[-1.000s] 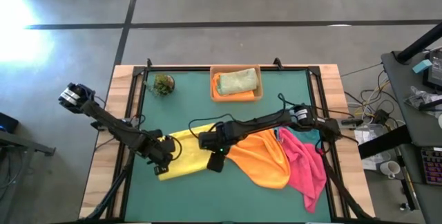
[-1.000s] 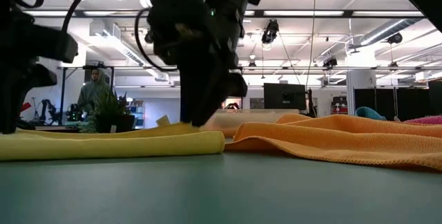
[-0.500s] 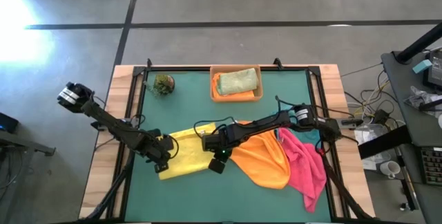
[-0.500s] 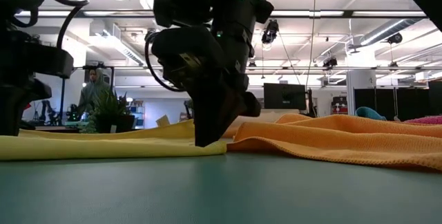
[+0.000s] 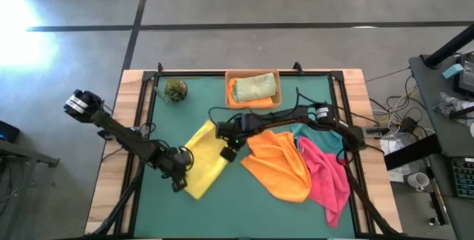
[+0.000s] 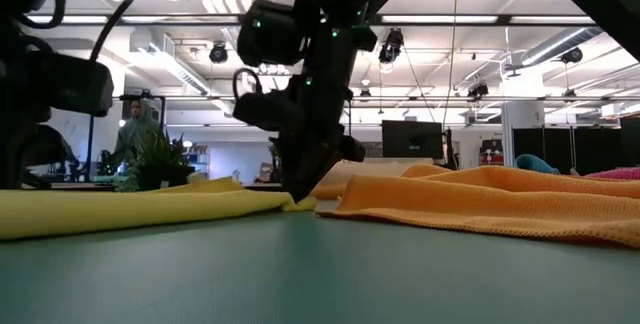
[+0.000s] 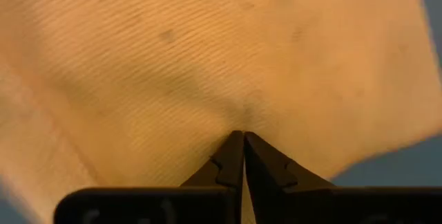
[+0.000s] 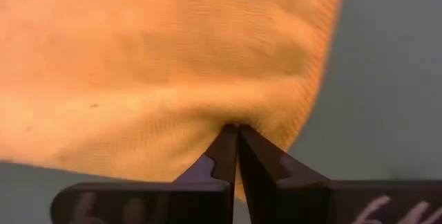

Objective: Fold microfiber towels
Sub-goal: Fold the yellow towel

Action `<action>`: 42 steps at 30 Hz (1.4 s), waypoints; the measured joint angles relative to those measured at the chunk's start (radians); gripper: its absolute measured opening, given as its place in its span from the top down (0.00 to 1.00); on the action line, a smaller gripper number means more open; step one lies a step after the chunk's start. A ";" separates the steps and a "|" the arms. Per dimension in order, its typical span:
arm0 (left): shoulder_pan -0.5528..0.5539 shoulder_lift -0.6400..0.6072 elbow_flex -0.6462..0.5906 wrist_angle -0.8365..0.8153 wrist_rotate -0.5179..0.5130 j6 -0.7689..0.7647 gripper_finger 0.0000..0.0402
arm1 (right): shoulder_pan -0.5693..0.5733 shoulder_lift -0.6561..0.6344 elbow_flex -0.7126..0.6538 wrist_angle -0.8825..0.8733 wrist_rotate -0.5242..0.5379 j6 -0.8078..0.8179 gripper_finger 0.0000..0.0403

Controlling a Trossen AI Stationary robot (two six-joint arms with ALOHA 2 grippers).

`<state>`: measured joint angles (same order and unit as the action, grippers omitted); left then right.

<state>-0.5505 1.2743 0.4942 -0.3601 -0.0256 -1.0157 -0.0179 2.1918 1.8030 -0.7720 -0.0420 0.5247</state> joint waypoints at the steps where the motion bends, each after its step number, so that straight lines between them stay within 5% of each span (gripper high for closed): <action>1: 0.001 0.009 -0.003 0.051 0.008 0.000 1.00 | -0.011 0.000 0.000 0.002 0.003 -0.002 0.98; 7: 0.001 0.067 -0.003 0.229 0.034 0.005 1.00 | -0.054 0.002 0.014 -0.002 0.025 -0.050 0.98; 16: 0.001 0.041 0.029 0.200 0.034 0.035 1.00 | -0.026 -0.036 0.147 -0.084 0.036 -0.080 0.98; 26: -0.028 -0.164 0.030 -0.077 -0.022 0.037 1.00 | 0.126 -0.032 0.199 -0.020 0.037 -0.018 0.98; 42: -0.029 -0.464 0.040 -0.484 -0.159 0.034 1.00 | 0.243 -0.029 -0.007 0.527 0.049 0.180 0.98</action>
<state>-0.5793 0.8104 0.5346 -0.8441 -0.1841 -0.9821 0.2247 2.1624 1.7965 -0.2449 0.0074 0.7045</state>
